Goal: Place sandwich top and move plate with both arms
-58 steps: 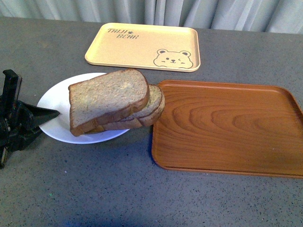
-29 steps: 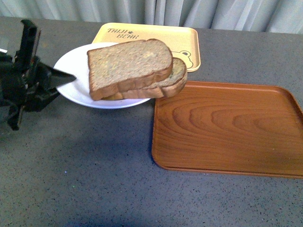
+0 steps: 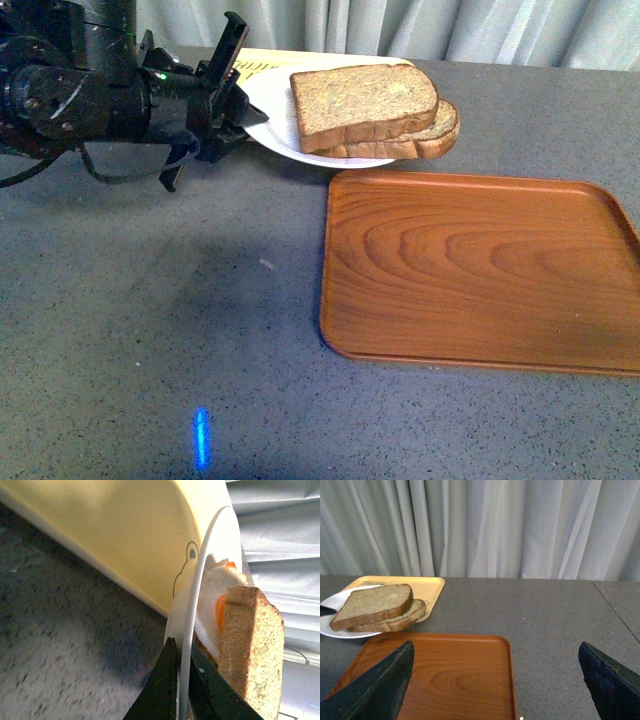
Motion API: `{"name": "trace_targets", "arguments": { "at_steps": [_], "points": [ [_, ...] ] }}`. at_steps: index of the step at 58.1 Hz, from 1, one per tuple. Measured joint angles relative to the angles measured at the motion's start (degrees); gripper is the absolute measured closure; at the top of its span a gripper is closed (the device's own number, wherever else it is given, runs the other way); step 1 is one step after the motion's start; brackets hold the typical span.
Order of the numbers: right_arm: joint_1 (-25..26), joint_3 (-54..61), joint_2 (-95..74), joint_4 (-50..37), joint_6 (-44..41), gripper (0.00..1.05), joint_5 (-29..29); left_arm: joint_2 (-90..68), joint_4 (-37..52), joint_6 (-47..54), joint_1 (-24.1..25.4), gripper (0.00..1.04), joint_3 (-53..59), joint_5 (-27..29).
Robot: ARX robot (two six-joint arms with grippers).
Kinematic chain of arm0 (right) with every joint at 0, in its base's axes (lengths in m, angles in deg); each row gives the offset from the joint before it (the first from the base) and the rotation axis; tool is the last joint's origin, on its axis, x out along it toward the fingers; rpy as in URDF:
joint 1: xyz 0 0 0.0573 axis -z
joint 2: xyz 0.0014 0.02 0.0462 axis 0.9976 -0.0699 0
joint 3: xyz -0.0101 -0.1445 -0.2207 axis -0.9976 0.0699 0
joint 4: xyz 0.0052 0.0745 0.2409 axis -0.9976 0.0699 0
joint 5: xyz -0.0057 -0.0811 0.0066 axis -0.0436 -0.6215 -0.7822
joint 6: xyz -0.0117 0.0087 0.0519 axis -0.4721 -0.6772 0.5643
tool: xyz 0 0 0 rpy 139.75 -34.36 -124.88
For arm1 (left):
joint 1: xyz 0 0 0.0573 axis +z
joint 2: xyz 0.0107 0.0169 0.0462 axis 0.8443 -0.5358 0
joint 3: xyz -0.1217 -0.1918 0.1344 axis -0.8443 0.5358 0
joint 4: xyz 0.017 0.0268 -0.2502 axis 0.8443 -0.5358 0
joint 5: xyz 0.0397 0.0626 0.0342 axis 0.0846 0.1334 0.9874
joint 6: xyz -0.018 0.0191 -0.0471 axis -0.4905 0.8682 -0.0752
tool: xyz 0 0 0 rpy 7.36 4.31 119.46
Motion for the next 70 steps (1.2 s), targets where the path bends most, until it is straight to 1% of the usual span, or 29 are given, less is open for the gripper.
{"name": "trace_targets", "arguments": {
  "at_steps": [21, 28, 33, 36, 44, 51, 55, 63, 70],
  "points": [
    [0.0, 0.0, 0.0, 0.0, 0.0, 0.09, 0.0, -10.6, -9.2, 0.4, -0.1, 1.03, -19.4, 0.8],
    [0.0, 0.0, 0.0, 0.0, 0.0, 0.09, 0.0, -12.9, -11.2, 0.5, 0.0, 1.03, -23.2, 0.7],
    [0.0, 0.0, 0.0, 0.0, 0.0, 0.09, 0.0, -13.1, -11.6, 0.5, 0.0, 1.03, -23.6, 0.8],
    [0.0, 0.0, 0.0, 0.0, 0.0, 0.09, 0.0, -13.1, -11.6, 0.5, 0.0, 0.98, -23.6, 0.8],
    [0.0, 0.0, 0.0, 0.0, 0.0, 0.09, 0.0, -13.0, -11.5, 0.5, 0.3, 0.76, -23.5, 0.9],
    [0.0, 0.0, 0.0, 0.0, 0.0, 0.09, 0.0, -12.5, -9.6, 0.5, 1.2, 0.57, -20.7, 0.8],
    [0.0, 0.0, 0.0, 0.0, 0.0, 0.09, 0.0, -11.6, -8.4, 0.5, 2.0, 0.48, -19.1, 0.3],
    [0.0, 0.0, 0.0, 0.0, 0.0, 0.09, 0.0, -8.1, -5.2, 0.5, 4.5, 0.27, -13.7, 0.4],
    [0.0, 0.0, 0.0, 0.0, 0.0, 0.09, 0.0, -3.2, 1.1, 0.5, 7.5, 0.07, -5.4, -1.0]
  ]
}}
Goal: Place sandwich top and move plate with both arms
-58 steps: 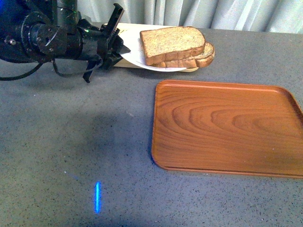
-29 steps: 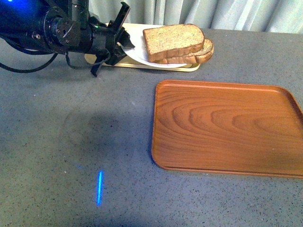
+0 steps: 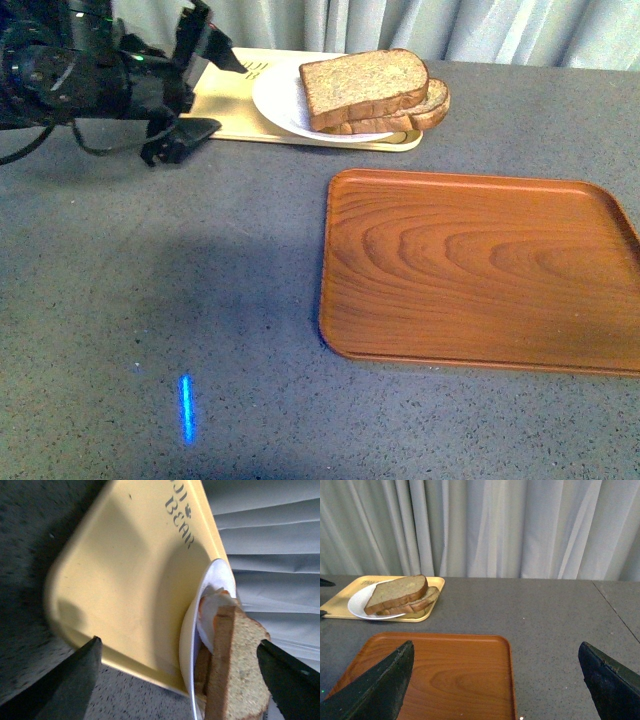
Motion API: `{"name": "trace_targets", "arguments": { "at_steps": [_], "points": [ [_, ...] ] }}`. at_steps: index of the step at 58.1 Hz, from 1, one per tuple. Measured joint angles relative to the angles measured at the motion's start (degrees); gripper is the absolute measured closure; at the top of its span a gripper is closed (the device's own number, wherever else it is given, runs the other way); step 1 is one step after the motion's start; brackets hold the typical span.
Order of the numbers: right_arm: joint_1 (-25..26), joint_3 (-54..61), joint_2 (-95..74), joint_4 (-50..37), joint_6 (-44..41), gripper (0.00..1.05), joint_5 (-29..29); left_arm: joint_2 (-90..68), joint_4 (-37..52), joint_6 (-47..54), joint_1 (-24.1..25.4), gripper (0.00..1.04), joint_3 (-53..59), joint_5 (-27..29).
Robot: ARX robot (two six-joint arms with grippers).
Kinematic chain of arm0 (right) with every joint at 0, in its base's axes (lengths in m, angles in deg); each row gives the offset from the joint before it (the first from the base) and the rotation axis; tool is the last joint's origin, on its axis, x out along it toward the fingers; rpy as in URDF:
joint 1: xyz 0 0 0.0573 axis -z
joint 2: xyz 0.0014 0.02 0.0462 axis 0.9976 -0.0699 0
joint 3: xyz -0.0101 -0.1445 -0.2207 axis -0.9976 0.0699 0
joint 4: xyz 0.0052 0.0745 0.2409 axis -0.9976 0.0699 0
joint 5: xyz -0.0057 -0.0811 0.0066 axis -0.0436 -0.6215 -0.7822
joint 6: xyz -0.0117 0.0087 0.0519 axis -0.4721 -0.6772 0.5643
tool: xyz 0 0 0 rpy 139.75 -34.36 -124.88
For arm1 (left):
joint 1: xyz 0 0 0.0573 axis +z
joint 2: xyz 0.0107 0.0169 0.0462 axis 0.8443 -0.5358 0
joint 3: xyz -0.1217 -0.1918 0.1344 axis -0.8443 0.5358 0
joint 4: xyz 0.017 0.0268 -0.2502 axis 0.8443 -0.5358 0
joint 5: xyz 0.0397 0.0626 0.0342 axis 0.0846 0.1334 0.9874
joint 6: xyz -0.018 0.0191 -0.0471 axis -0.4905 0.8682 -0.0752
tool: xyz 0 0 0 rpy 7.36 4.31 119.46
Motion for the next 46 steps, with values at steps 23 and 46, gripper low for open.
{"name": "trace_targets", "arguments": {
  "at_steps": [23, 46],
  "points": [
    [0.0, 0.0, 0.0, 0.0, 0.0, 0.09, 0.0, 27.5, 42.4, 42.6, 0.7, 0.47, 46.0, 28.9],
    [0.0, 0.0, 0.0, 0.0, 0.0, 0.09, 0.0, 48.6, 39.5, 58.4, 4.5, 1.03, 65.5, 26.0]
  ]
}}
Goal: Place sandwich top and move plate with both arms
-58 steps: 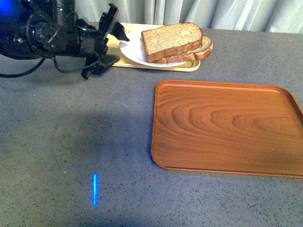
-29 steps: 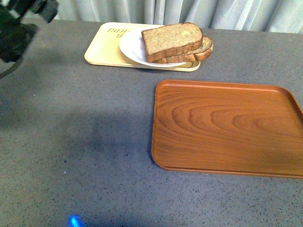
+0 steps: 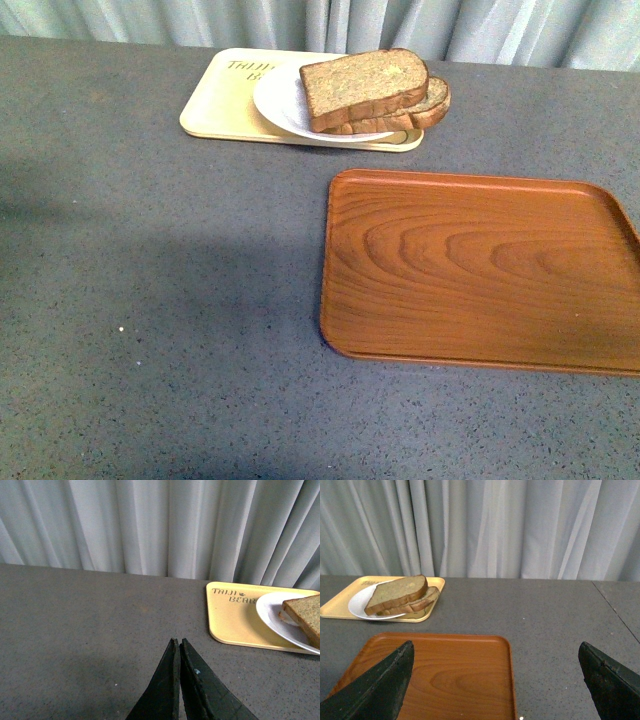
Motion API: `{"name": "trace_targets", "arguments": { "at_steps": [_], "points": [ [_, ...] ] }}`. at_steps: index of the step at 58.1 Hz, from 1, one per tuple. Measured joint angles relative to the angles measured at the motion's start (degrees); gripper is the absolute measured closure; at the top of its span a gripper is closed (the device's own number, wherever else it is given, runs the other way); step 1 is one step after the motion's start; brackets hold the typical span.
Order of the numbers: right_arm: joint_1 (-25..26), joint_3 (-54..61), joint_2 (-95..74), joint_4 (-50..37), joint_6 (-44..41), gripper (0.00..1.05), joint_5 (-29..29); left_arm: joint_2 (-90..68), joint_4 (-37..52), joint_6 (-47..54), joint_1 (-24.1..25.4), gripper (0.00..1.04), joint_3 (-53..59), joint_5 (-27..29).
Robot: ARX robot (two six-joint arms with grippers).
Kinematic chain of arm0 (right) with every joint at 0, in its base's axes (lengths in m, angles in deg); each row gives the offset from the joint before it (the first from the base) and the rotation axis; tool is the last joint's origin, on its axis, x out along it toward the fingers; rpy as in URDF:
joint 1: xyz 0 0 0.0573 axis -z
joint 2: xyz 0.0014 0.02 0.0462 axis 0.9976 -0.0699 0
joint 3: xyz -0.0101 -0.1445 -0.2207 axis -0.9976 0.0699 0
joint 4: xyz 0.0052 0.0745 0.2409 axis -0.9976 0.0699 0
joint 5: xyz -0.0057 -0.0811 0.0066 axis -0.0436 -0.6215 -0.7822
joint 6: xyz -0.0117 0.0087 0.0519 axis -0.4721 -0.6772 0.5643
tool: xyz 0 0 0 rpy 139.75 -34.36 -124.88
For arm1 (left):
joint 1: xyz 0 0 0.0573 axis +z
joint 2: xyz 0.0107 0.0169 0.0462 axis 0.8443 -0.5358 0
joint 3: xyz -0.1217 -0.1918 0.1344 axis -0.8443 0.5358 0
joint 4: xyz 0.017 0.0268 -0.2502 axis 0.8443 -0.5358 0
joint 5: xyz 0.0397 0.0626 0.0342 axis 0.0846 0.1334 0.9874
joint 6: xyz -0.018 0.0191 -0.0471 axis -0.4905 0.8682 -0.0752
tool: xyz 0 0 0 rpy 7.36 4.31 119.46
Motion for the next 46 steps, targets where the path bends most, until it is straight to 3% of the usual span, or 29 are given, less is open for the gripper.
{"name": "trace_targets", "arguments": {
  "at_steps": [17, 22, 46],
  "points": [
    [0.0, 0.0, 0.0, 0.0, 0.0, 0.09, 0.0, 14.0, -7.6, 0.4, 0.1, 1.03, 6.6, -0.2],
    [0.0, 0.0, 0.0, 0.0, 0.0, 0.09, 0.0, 21.5, -15.7, 0.5, 0.1, 1.03, 7.0, -0.2],
    [0.0, 0.0, 0.0, 0.0, 0.0, 0.09, 0.0, 42.3, -31.3, 0.6, 0.1, 1.03, 11.0, -0.2]
  ]
}}
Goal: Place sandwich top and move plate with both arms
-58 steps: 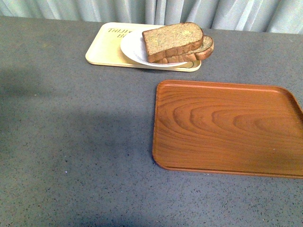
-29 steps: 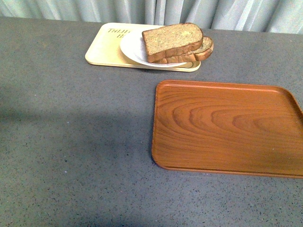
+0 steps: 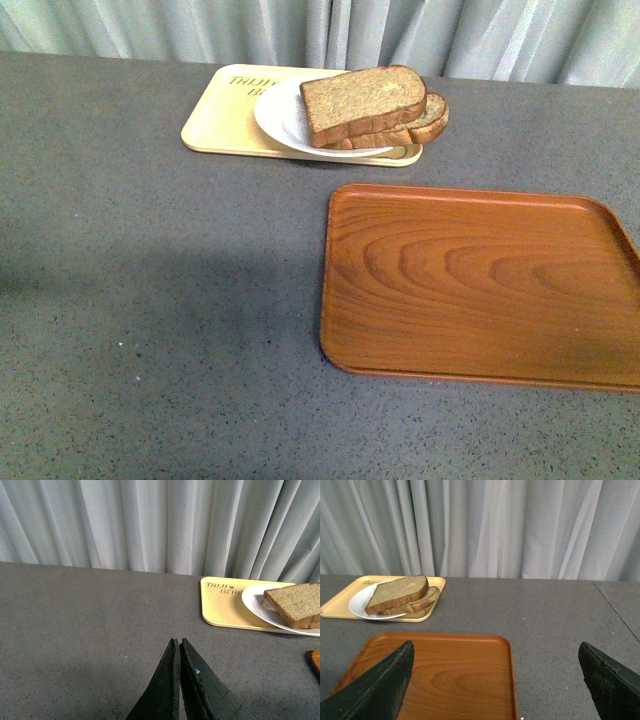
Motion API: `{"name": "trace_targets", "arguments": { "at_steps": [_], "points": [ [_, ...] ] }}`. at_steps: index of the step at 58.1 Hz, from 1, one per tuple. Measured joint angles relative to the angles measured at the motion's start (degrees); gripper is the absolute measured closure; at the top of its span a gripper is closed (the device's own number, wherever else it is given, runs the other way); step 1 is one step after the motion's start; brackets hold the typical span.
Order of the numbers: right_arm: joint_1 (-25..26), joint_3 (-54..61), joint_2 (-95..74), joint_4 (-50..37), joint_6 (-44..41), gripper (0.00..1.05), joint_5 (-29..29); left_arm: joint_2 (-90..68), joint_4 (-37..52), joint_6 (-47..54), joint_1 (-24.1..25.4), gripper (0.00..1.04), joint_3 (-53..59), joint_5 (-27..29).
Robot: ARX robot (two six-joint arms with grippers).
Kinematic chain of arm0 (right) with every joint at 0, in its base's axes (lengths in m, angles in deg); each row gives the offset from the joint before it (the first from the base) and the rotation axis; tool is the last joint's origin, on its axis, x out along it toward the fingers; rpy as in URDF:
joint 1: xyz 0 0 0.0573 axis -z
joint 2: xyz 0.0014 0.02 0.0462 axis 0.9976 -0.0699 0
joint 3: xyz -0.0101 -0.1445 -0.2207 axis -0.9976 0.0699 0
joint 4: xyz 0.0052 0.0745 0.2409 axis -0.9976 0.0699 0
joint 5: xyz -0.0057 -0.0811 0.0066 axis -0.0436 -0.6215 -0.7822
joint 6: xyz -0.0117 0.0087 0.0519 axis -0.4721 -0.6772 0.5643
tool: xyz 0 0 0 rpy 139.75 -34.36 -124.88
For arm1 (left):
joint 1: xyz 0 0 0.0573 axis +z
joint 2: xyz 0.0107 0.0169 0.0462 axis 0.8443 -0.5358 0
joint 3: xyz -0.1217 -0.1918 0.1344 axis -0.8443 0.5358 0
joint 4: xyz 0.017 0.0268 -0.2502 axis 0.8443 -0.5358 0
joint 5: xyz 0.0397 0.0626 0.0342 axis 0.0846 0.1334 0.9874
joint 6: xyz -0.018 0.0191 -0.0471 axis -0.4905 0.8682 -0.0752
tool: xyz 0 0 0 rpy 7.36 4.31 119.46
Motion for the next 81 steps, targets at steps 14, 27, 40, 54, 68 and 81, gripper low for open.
{"name": "trace_targets", "arguments": {
  "at_steps": [14, 27, 40, 54, 68, 81],
  "points": [
    [0.0, 0.0, 0.0, 0.0, 0.0, 0.09, 0.0, 10.2, -9.0, 0.0, 0.0, 1.03, 0.7, 0.0],
    [0.0, 0.0, 0.0, 0.0, 0.0, 0.09, 0.0, 19.1, -17.2, 0.0, 0.0, 1.03, 0.7, 0.0],
    [0.0, 0.0, 0.0, 0.0, 0.0, 0.09, 0.0, 25.2, -23.0, 0.0, 0.0, 1.03, 0.7, 0.0],
    [0.0, 0.0, 0.0, 0.0, 0.0, 0.09, 0.0, 30.2, -28.0, 0.0, 0.0, 1.03, 0.7, 0.0],
    [0.0, 0.0, 0.0, 0.0, 0.0, 0.09, 0.0, 33.9, -31.7, 0.0, 0.0, 1.03, 0.7, 0.0],
    [0.0, 0.0, 0.0, 0.0, 0.0, 0.09, 0.0, 43.9, -43.1, 0.0, 0.0, 1.03, 0.7, 0.0]
  ]
}}
